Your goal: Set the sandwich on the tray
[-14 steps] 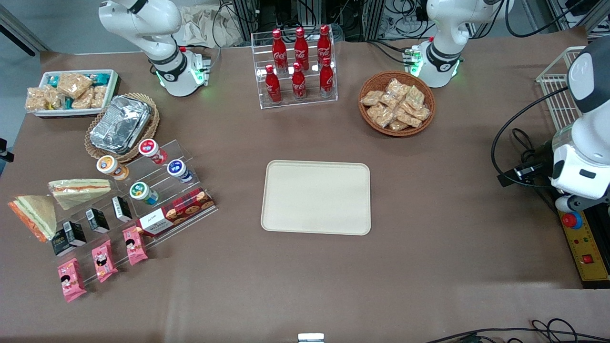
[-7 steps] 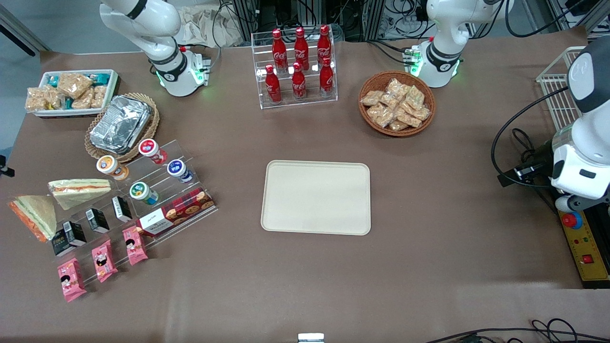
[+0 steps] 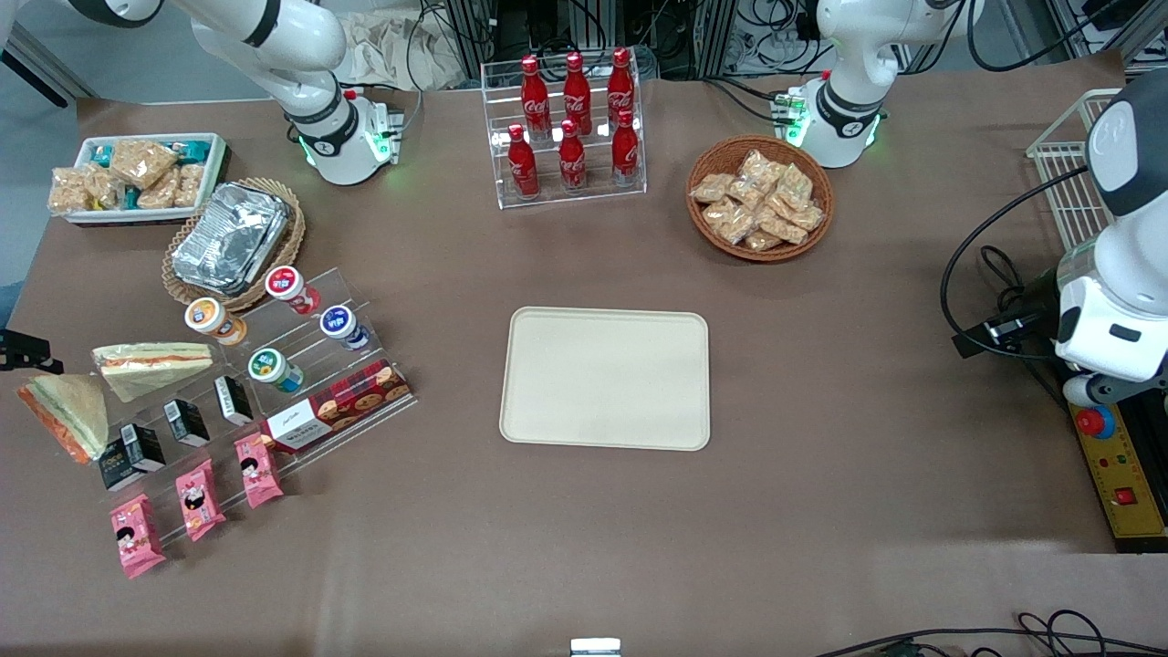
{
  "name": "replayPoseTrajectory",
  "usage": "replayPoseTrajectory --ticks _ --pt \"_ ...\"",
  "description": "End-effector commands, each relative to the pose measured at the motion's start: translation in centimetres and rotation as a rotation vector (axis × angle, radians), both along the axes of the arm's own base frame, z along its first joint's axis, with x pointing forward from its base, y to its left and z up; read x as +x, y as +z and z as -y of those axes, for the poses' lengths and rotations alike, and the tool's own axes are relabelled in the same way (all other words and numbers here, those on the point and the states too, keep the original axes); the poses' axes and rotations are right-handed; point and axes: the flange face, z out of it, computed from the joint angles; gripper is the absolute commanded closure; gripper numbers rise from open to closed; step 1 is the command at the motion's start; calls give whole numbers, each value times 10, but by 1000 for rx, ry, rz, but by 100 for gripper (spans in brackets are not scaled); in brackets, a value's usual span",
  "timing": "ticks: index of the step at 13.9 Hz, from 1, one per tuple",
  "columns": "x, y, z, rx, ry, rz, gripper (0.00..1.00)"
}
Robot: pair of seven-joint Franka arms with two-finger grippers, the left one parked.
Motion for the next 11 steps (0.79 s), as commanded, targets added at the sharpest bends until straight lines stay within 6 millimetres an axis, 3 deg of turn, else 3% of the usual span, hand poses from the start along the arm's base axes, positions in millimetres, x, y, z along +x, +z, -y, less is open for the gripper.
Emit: replayPoseTrajectory --ticks 1,10,11 --pt "0 -12 14 13 -7 23 0" --pt "7 -43 15 31 -2 20 1" --pt "8 -44 15 28 0 22 4"
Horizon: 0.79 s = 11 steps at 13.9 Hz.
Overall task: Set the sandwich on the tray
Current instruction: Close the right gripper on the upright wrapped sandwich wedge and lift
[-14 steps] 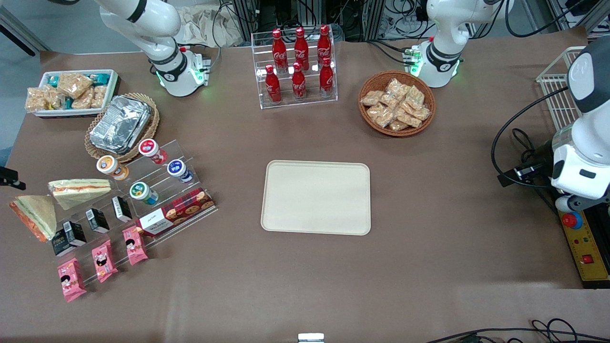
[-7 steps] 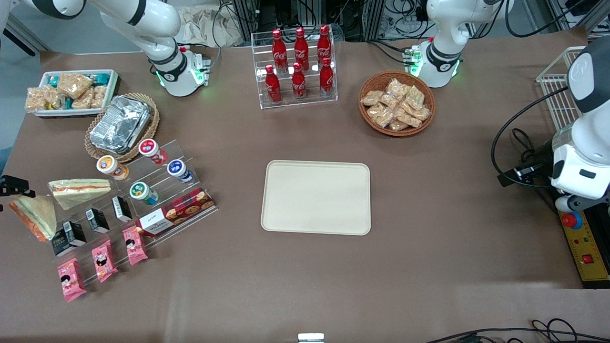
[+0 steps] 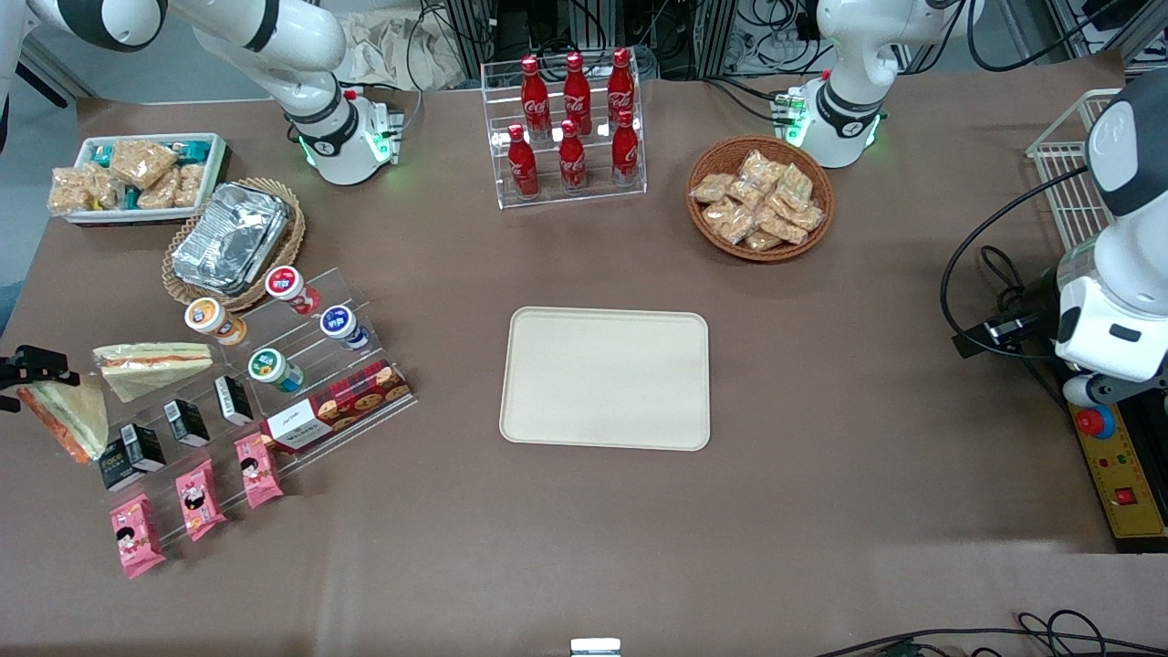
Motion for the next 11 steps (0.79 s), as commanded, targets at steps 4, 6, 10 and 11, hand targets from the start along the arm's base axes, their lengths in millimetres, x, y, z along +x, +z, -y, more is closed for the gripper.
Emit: replayPoseTrajectory --ticks 4,6,10,11 --pt "1 -13 1 12 6 26 26" --pt "3 -16 -1 12 12 23 40" --pt "5 -8 0 2 3 39 66" --pt "7 0 2 -4 1 51 71"
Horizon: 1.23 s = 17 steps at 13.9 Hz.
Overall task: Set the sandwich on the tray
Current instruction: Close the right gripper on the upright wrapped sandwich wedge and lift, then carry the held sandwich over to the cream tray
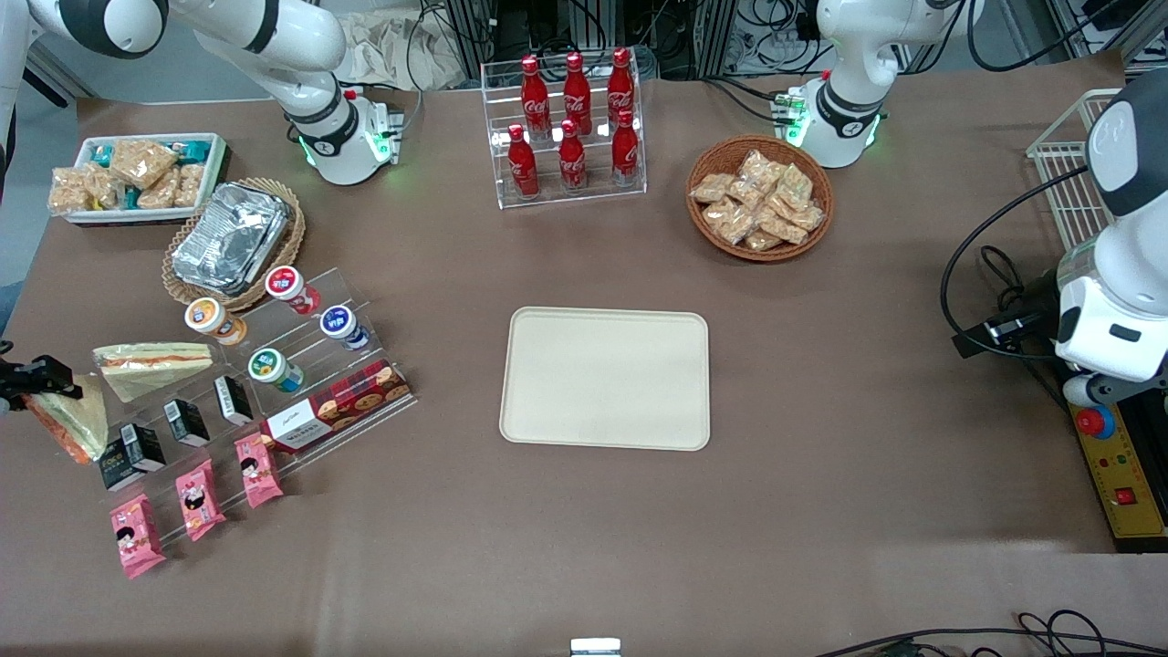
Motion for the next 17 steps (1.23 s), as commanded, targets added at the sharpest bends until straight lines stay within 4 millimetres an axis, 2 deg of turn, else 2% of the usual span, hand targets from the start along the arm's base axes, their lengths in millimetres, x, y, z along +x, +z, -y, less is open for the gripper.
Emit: replayPoseTrajectory --ticks 1,6,10,13,17 --pt "5 21 5 -5 -1 55 72" --pt "4 73 4 -37 4 127 72" --pt "-4 112 -14 -1 -94 129 75" --pt "-1 148 -62 64 -253 46 75" --pt "17 172 -149 92 -452 -45 75"
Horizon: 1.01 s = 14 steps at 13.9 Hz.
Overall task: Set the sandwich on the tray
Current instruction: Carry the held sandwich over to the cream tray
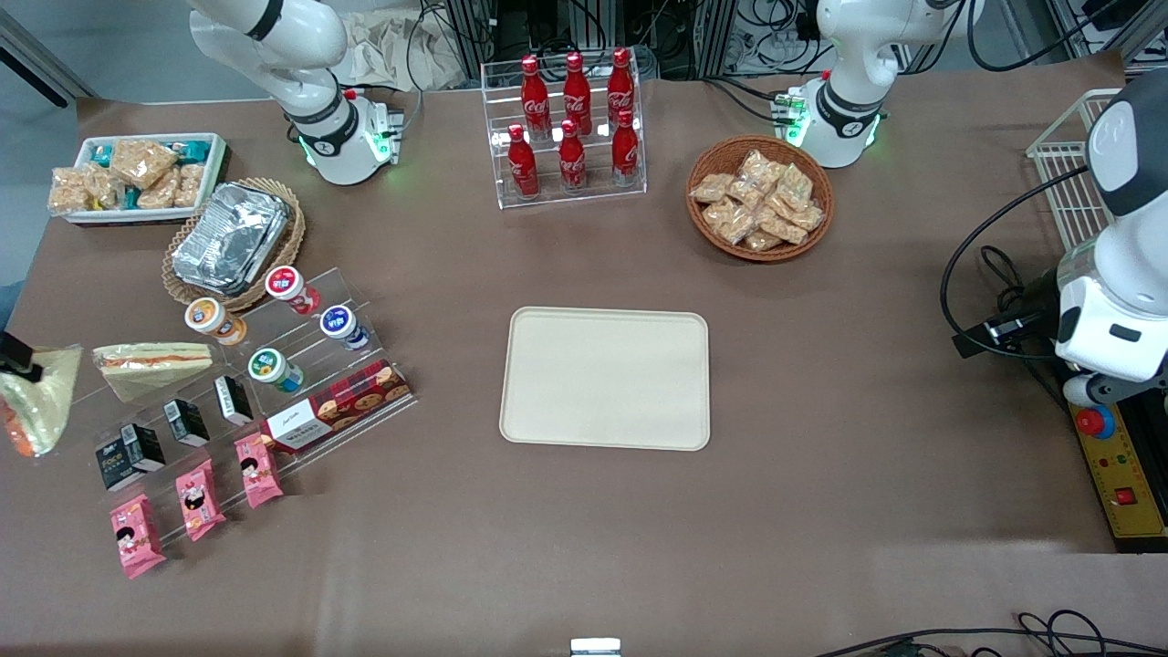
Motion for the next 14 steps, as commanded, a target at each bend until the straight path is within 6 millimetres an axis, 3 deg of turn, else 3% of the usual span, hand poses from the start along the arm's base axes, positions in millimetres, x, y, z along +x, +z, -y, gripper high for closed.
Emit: replayPoseTrajectory --ticks 1,5,7,14 --pt "11 20 -60 18 -134 -26 75" --pt "24 27 -187 16 -366 -88 76" --pt "27 24 -238 10 -460 -106 76" --pt "35 -7 -346 -9 -660 -111 76"
